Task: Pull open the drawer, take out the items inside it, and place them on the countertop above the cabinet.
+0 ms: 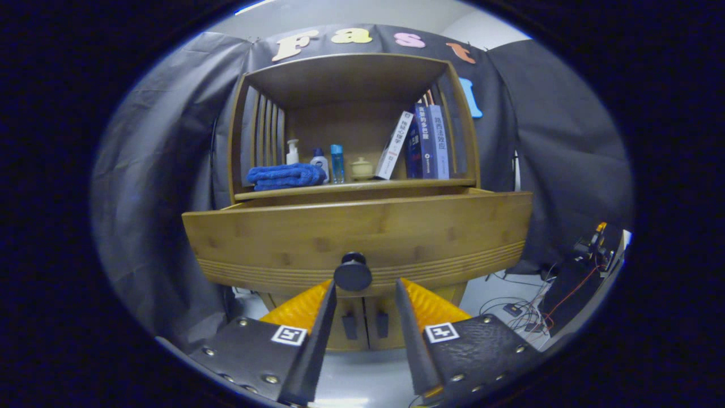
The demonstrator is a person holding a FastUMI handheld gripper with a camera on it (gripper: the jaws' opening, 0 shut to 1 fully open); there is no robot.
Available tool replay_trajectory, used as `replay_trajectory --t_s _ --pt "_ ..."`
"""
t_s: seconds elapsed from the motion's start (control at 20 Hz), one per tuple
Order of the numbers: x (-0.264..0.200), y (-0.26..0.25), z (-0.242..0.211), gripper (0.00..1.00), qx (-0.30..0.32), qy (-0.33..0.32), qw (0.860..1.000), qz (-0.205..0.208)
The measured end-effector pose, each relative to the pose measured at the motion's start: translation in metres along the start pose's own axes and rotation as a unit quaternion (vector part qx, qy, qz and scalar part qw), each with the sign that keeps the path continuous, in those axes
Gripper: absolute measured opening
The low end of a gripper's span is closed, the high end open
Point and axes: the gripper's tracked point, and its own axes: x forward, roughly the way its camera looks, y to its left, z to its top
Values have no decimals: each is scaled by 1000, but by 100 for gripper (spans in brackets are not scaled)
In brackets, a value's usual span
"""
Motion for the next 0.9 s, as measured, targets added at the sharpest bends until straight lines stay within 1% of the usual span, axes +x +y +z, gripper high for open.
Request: replay_trajectory --t_s 0.05,0.15,0.45,0.55,0.65,0.75,0.8,0.85,0.9 --pt "1 -3 0 66 -5 0 1000 -7" --pt "0 -2 0 80 -9 -3 1000 -4" --pt "6 21 3 96 -28 -15 999 16" --pt "14 23 7 96 -31 -16 999 13" --pt "25 21 12 96 -29 -18 999 1" --pt "36 24 20 96 -20 -27 999 4" --pt "44 24 13 96 -21 -17 1000 4" --pt "51 19 6 87 -28 -2 1000 -3" --pt "52 22 6 79 -19 -2 1000 8"
